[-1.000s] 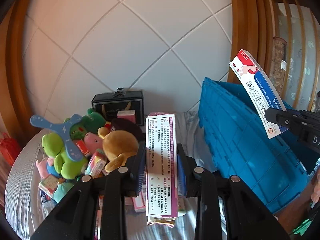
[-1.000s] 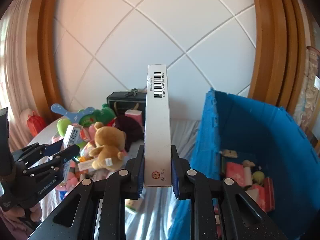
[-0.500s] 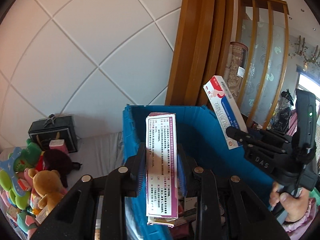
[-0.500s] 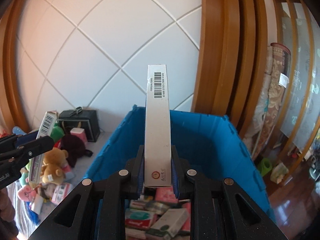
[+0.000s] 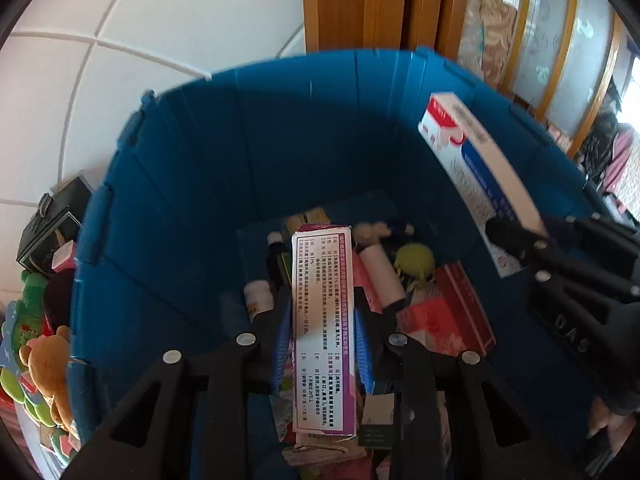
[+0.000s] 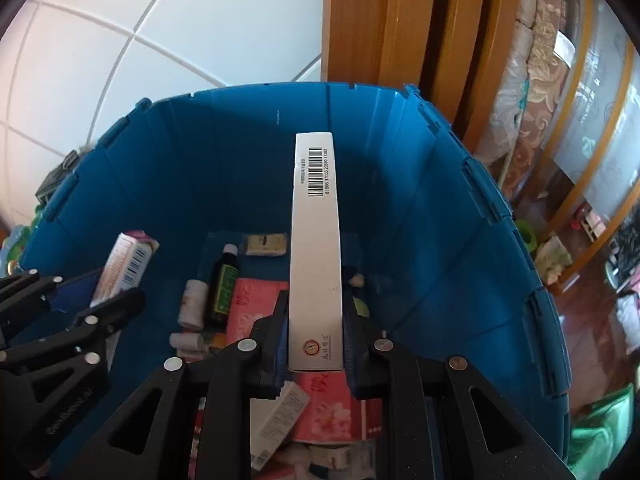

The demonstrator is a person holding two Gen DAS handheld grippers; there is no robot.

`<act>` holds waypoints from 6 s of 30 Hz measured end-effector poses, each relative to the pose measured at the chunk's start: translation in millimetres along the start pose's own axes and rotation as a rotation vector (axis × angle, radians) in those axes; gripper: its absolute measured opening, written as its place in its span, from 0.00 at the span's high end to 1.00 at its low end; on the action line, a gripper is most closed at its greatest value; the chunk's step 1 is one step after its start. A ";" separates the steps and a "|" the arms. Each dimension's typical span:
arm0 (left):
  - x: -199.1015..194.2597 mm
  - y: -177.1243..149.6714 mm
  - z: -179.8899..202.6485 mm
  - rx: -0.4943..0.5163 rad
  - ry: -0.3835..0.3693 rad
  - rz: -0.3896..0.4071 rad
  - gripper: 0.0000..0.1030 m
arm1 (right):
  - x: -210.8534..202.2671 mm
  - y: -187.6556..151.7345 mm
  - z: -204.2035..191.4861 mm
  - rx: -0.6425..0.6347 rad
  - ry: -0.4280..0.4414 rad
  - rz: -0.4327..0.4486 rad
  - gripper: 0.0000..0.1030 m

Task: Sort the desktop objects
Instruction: 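Lift and carry both boxes with both tools over the crate, then open both tools to release the two boxes into the crate, then move both tools back toward the pile on the bed, then grasp the white paper roll with left tool while right tool grasps the white pill bottle, then carry the paper roll and pill bottle with both tools over the crate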

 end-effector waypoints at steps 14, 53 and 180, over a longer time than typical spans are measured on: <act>28.6 -20.0 -0.4 -0.008 0.016 -0.192 0.73 | 13.7 -24.0 -11.4 -0.009 0.024 -0.112 0.78; -8.7 -10.7 -10.4 -0.066 0.007 -0.077 0.59 | 15.7 -14.0 9.8 0.067 -0.055 -0.141 0.00; -137.3 -293.9 -309.5 -0.345 0.102 0.278 0.57 | -78.3 -42.3 -398.9 -0.004 0.177 0.045 0.50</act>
Point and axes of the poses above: each gripper's, at about its wrist camera, not at the fingertips, and x roughly the way its jaws point, z to its right, y to its top, the point moved 6 cm from there along x, roughly the way its jaws point, and after that the axes turned 5 degrees about -x, right-handed, at the moved point
